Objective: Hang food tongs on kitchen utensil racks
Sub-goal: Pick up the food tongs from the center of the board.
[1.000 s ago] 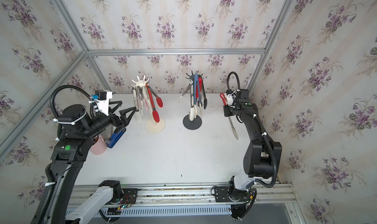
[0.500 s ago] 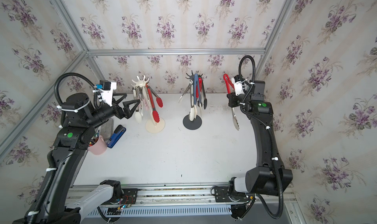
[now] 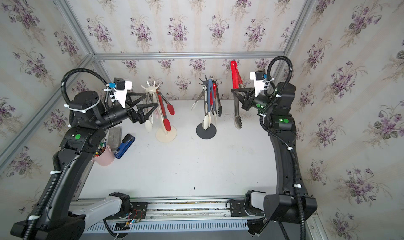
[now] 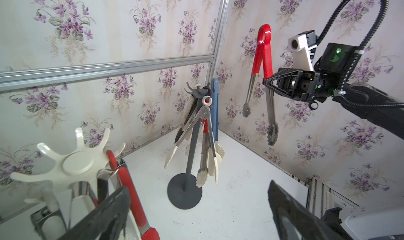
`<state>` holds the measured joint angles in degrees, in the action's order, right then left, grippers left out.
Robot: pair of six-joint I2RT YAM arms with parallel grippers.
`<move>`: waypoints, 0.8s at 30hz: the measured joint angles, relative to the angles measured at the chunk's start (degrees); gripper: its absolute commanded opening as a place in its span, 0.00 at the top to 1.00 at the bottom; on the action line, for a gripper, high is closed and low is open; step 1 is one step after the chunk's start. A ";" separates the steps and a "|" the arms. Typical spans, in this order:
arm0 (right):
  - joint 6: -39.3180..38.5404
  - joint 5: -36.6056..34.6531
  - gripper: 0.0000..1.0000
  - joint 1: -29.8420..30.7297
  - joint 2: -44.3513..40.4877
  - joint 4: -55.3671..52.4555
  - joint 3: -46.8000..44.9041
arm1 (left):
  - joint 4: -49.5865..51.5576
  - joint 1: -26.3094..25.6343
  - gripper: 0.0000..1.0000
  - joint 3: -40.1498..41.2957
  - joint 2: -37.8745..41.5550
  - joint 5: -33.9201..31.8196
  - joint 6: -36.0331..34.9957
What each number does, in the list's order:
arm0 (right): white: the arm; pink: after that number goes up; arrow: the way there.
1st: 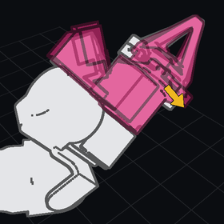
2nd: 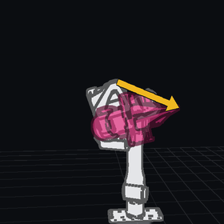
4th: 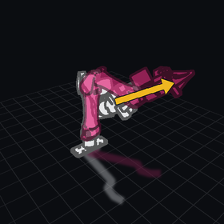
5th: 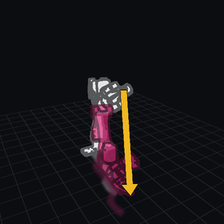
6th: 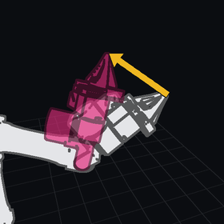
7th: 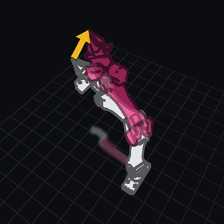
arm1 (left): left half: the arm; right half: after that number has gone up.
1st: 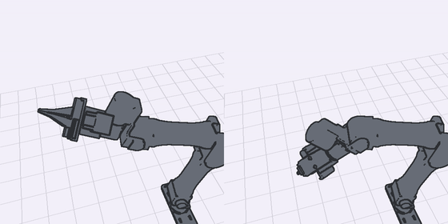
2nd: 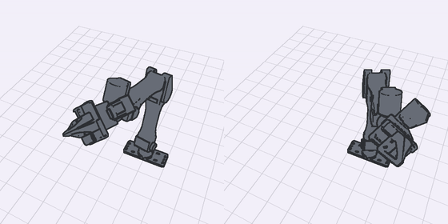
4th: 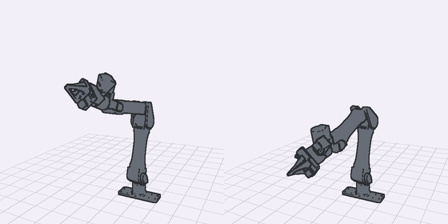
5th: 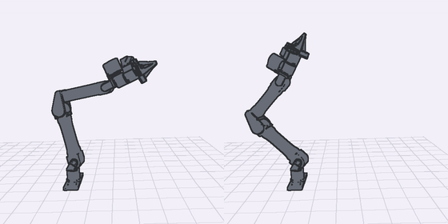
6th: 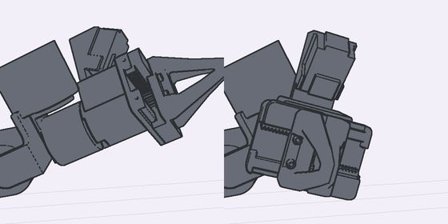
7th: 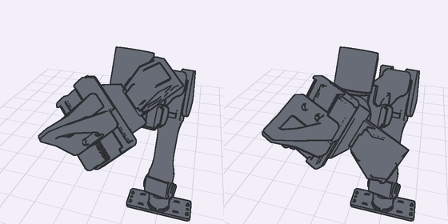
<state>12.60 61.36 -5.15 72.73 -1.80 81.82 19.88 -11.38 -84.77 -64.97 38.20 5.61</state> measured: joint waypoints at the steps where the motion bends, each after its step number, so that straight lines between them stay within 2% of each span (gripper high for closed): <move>1: 2.29 1.11 1.00 0.31 0.04 2.86 -0.59 | -0.44 -0.46 0.01 -0.26 -0.42 0.55 0.11; 4: 8.28 4.31 1.00 2.97 0.66 11.34 -1.11 | -1.46 -2.16 0.01 -1.55 -2.03 2.25 0.92; 10: 12.83 8.83 1.00 10.58 4.66 19.69 1.62 | -4.09 -4.87 0.01 -6.01 -6.51 6.03 2.47; 19: 25.40 10.21 1.00 15.12 11.32 38.21 2.45 | -8.85 -7.67 0.01 -14.16 -15.37 12.76 5.16; 24: 30.49 10.25 1.00 16.87 14.75 44.15 5.88 | -17.88 -8.50 0.02 -16.96 -22.21 14.64 11.85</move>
<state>43.09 71.61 11.73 87.48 42.35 87.70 2.00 -19.88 -101.73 -87.18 52.84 17.45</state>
